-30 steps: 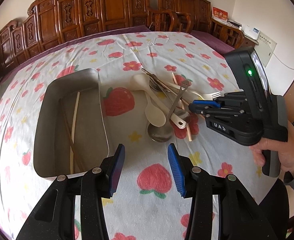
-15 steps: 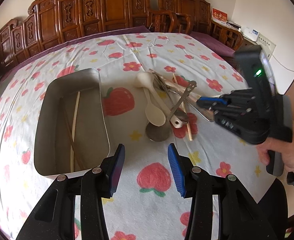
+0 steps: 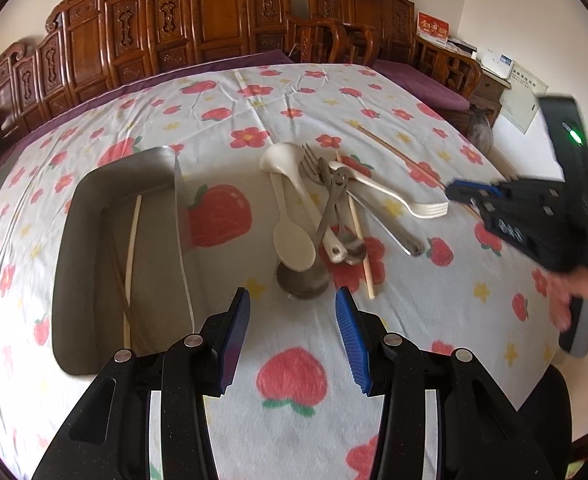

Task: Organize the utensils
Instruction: 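Lift the chopstick with the right gripper while the left gripper grasps a white plastic spoon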

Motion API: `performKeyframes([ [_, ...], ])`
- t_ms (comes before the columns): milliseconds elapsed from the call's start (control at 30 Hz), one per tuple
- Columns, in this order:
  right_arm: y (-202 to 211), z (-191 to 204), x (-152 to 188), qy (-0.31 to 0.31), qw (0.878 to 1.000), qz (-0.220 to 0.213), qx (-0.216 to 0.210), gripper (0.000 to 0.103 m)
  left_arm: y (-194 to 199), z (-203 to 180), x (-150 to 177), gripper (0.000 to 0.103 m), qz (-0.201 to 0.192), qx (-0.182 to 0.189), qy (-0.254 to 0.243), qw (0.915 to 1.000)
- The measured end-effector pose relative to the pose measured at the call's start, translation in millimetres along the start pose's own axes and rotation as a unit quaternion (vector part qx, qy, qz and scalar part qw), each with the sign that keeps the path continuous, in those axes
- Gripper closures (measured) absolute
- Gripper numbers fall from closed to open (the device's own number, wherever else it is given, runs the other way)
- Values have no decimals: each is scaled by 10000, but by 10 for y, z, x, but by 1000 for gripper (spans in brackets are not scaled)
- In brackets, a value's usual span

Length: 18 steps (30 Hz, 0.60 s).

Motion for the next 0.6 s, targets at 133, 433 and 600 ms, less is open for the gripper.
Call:
performKeyframes([
  [133, 42, 13, 127, 10, 9999, -2, -137, 97, -102, -41, -158, 61, 87, 39, -49, 9999],
  [433, 68, -50, 228, -118, 9993, -15, -364, 97, -527, -16, -494, 62, 550, -160, 47, 9983],
  [600, 75, -68, 225, -152, 9989, -28, -444, 97, -704, 50, -576, 63, 772, -207, 326, 9963],
])
Point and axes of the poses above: each gripper's, at about its wrist camera, not at the fingertips, and y roughly against the way its jaws point, z to its left, x to its underside, the point moved 2 cm from there along -y, roughly the way its jaws point, and after that the axes turned 13 degrees about z, right-handed, at the moved point
